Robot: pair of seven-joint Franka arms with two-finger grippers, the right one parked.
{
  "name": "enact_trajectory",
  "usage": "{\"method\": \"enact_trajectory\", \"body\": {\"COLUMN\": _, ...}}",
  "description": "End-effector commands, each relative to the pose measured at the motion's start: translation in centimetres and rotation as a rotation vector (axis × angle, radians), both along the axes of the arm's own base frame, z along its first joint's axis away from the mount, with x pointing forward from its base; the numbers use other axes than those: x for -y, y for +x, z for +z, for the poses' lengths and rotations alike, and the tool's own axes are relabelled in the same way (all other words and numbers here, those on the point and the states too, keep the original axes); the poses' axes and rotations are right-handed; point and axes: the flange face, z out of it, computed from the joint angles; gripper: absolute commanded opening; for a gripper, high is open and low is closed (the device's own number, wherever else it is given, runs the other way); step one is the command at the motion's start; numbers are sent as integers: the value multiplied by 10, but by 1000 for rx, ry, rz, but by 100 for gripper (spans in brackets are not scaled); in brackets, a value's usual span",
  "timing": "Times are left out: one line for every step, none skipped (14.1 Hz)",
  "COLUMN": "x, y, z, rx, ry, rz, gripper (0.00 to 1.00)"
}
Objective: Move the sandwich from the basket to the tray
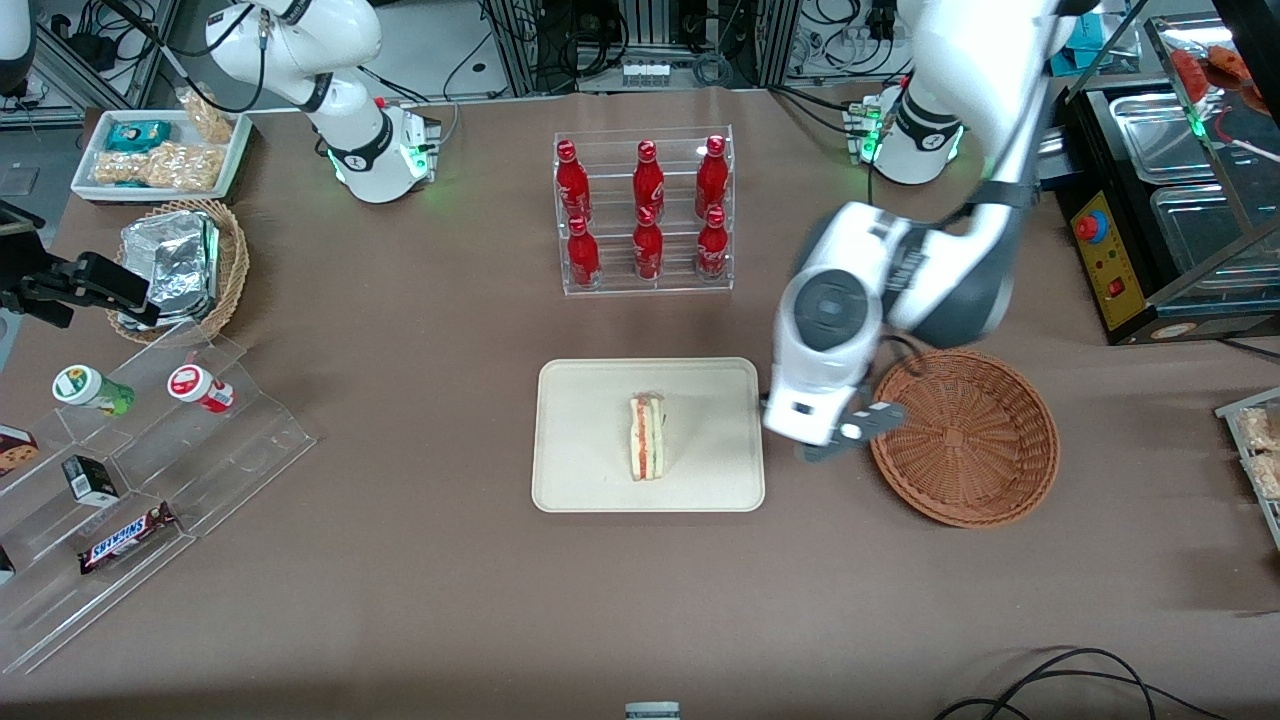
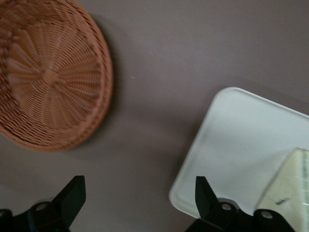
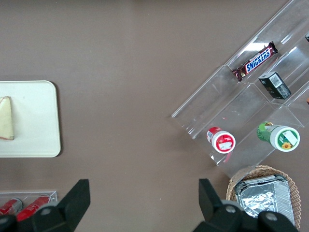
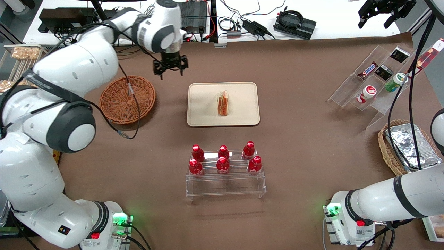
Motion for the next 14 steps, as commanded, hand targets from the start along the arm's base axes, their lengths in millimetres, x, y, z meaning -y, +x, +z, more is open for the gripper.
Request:
{"method": "enact_trajectory", "body": {"x": -72, "y": -26, "z": 34, "rx": -30, "ry": -19, "rz": -77, "gripper": 100}}
{"method": "enact_trajectory", "body": {"x": -97, "y": -33, "z": 43, "rx": -43, "ry": -30, "rz": -113, "gripper": 100}}
{"method": "enact_trajectory", "body": {"x": -116, "y": -42, "z": 52, "rx": -52, "ry": -38, "rz": -146, "gripper": 100}}
{"method": "enact_trajectory", "body": {"x": -132, "y": -49, "z": 62, "rx": -60, "ry": -44, "rz": -170, "gripper": 100}}
{"method": "enact_trajectory", "body": {"x": -150, "y": -57, "z": 76, "rx": -83, "ry": -48, "rz": -195, "gripper": 100}}
{"method": "enact_trajectory", "body": {"x": -159, "y": -63, "z": 85, "rx": -114, "ry": -48, "rz": -219, "gripper": 100}}
{"method": "enact_trajectory", "body": {"x": -166, "y": -71, "z": 96, "rx": -133, "ry": -47, "rz": -237, "gripper": 100}}
{"method": "enact_trajectory", "body": {"x": -171, "y": -78, "z": 106, "rx": -127, "ry": -49, "rz": -244, "gripper": 100}}
{"method": "enact_trajectory", "body": {"x": -193, "y": -80, "z": 114, "rx": -119, "ry": -57, "rz": -230, "gripper": 100}}
{"method": "enact_trajectory", "body": {"x": -201, "y": -81, "z": 120, "rx": -116, "ry": -71, "rz": -243, "gripper": 100}}
{"method": "enact_trajectory", "body": {"x": -206, "y": -84, "z": 131, "rx": -102, "ry": -81, "rz": -290, "gripper": 100}}
{"method": "enact_trajectory", "body": {"x": -215, "y": -83, "z": 135, "rx": -96, "ry": -89, "rz": -326, "gripper": 100}}
{"method": "enact_trajectory", "body": {"x": -218, "y": -82, "z": 138, "rx": -93, "ry": -115, "rz": -371, "gripper": 100}}
{"method": "enact_trajectory", "body": {"x": -226, "y": -79, "z": 144, "rx": -83, "ry": -140, "rz": -403, "gripper": 100}}
